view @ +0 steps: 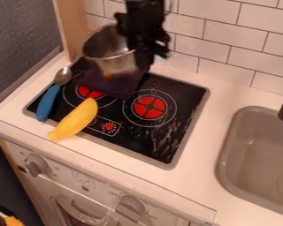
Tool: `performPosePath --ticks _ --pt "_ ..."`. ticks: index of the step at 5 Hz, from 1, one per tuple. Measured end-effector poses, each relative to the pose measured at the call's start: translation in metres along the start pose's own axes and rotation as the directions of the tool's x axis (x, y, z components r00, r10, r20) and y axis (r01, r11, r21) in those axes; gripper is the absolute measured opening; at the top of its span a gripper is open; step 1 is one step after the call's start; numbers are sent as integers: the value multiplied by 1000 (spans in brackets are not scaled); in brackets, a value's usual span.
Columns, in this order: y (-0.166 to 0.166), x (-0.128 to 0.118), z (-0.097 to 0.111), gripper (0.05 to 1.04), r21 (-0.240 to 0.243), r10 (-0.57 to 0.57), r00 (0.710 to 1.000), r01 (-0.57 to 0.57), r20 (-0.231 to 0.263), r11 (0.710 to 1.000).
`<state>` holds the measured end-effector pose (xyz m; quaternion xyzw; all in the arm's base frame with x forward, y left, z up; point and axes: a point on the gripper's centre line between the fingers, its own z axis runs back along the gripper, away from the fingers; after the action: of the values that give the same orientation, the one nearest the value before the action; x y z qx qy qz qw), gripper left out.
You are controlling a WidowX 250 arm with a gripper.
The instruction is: Moved the silver pot to the lower right side of the burner
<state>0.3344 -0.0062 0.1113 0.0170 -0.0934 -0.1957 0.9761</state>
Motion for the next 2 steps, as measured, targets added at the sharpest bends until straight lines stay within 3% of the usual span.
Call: performPosePath --ticks 1,2 --pt "-47 -25 -2 80 -20 -82 996 82 -33 996" --pt "-72 -49 -20 80 -58 -120 989 115 -91 992"
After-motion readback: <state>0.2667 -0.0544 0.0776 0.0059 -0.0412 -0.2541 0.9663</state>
